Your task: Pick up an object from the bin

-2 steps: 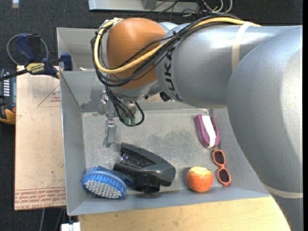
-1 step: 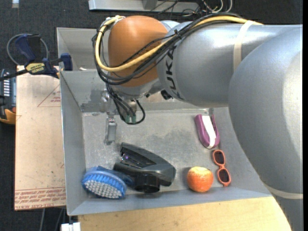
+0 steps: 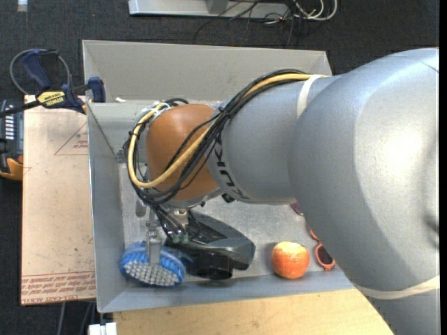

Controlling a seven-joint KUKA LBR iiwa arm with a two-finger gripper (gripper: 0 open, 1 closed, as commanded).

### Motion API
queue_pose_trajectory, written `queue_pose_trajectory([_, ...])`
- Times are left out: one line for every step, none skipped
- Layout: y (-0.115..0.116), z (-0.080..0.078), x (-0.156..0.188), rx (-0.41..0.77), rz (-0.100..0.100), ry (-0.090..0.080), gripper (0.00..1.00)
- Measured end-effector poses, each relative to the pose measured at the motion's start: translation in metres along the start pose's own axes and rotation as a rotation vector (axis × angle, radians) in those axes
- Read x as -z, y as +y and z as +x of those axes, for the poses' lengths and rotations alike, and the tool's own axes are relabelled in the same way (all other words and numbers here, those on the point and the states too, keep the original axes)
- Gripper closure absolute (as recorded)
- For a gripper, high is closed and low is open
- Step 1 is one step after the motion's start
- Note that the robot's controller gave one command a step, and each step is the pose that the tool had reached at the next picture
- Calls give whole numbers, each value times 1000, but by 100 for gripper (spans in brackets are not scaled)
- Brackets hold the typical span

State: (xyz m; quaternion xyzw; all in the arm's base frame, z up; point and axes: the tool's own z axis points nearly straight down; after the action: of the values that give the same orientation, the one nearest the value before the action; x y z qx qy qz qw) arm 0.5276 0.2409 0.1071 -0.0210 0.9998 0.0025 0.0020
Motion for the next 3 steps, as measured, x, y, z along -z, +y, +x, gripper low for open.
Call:
queue_pose_trajectory([-16, 18, 31, -44, -1, -9, 0])
queue_pose_trajectory([-2, 33, -4, -89, 0, 5, 0])
queue_pose_trajectory([16, 39, -33, -56, -7, -9, 0])
